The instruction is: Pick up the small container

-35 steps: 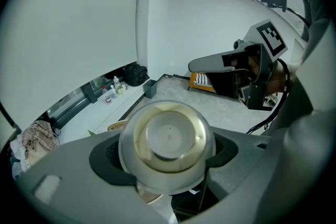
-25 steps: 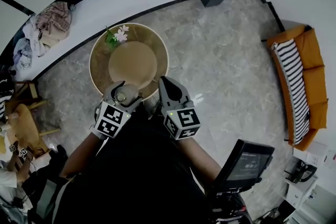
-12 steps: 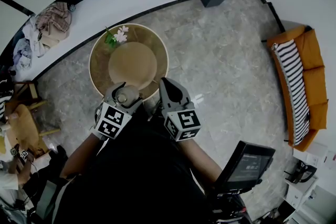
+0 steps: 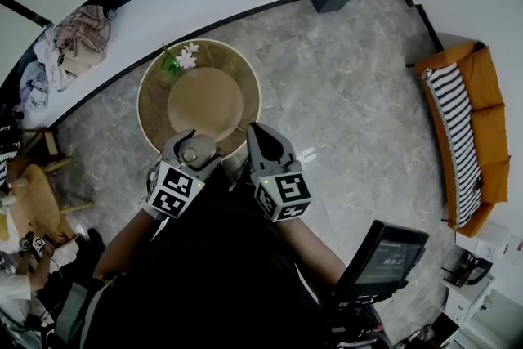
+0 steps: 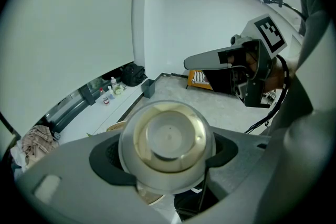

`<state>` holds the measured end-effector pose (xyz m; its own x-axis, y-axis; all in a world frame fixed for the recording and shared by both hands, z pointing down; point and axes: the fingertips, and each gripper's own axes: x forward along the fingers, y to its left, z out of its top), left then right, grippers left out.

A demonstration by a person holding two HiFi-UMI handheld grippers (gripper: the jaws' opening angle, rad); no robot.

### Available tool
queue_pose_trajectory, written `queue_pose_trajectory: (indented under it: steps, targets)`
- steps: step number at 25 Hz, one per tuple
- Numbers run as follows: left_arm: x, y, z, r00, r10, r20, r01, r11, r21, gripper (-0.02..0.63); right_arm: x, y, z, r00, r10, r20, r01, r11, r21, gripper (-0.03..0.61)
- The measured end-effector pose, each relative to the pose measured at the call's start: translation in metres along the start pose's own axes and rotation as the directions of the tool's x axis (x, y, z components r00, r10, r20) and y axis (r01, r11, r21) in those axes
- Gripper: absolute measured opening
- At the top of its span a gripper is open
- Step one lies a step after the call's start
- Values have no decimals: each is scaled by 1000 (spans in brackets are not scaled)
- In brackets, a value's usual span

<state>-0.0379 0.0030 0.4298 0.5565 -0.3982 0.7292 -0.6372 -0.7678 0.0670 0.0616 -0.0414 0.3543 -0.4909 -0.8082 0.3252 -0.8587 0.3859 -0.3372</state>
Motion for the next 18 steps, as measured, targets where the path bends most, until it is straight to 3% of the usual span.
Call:
queue_pose_trajectory:
  steps: [18]
  targets:
    - [3,-2,0,1000,-1,-2,1,1000,-9,337,-1,-2,1,1000,8,8,-8,1000,7,-5]
